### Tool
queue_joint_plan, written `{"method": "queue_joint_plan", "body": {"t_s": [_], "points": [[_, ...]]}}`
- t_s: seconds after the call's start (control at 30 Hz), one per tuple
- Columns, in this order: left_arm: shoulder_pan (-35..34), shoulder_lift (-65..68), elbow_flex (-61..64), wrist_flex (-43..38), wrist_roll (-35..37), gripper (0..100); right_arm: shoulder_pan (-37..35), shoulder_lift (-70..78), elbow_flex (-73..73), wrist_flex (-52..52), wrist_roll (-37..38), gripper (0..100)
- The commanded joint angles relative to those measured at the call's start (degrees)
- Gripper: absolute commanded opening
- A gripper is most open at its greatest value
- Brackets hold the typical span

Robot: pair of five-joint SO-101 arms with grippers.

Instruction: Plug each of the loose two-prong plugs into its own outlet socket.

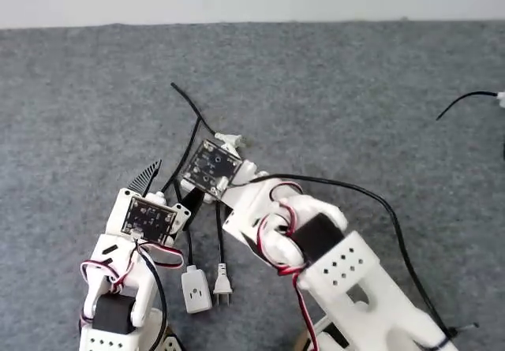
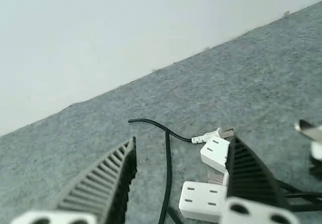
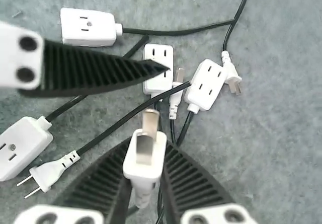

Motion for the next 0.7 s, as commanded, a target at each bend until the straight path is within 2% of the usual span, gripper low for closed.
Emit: {"method": "queue_joint_plan", "body": {"t_s": [0.0,0.1,0.27,0.4,0.67], "points": [[-0.35,-1.14,-0.92,-1.93,-0.62,28,0.57,-3.12,0.7,-0.92,-0.7,0.8],[-0.35,-1.14,-2.07,-1.49,-0.35,28,0.75,-3.03,3.25,-4.35,-0.7,0.8],[0.09,-1.14,-10.95,9.05,2.64,28,0.84,-3.03,6.07,-8.57,-0.53,0.8],[1.14,-1.14,-14.99,13.54,4.57,28,0.84,-2.95,6.33,-8.92,-0.35,0.8],[6.51,-1.14,-16.22,16.18,4.31,28,0.66,-2.95,6.33,-9.01,-0.26,0.8]]}}
